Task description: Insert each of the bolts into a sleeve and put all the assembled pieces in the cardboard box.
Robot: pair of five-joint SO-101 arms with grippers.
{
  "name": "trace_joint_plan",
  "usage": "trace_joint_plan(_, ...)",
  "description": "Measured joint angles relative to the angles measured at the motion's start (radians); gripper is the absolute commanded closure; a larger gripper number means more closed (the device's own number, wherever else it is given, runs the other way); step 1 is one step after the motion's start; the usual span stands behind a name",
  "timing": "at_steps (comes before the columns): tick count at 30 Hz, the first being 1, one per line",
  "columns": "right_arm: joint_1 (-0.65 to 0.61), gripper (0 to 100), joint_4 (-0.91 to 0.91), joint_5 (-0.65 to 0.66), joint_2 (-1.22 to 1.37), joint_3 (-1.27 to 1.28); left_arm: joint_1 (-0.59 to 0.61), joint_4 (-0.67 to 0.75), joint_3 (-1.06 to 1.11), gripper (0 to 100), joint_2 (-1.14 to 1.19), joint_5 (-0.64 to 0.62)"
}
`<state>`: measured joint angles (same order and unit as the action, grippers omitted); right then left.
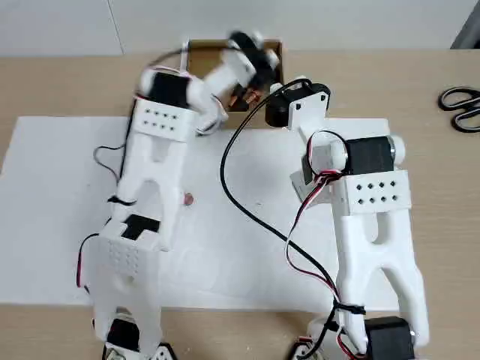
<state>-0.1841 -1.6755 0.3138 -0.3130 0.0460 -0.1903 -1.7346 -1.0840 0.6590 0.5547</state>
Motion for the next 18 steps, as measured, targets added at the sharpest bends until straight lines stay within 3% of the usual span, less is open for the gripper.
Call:
trace_joint_plan(6, 0.002, 99.5, 0.008, 0.000, 0.000, -0.018, 0.094, 0.000, -0.097, 99, -0.058, -0.293)
trace_joint_plan(11, -0.015, 99.5, 0.014, 0.000, 0.000, -0.028, 0.164, 0.000, -0.071, 99, -0.259, -0.632)
trace_joint_plan(18, -0.163, 99.5, 0.023, -0.049, -0.055, -0.089, 0.110, 0.000, 0.184, 99, -0.631, -0.709)
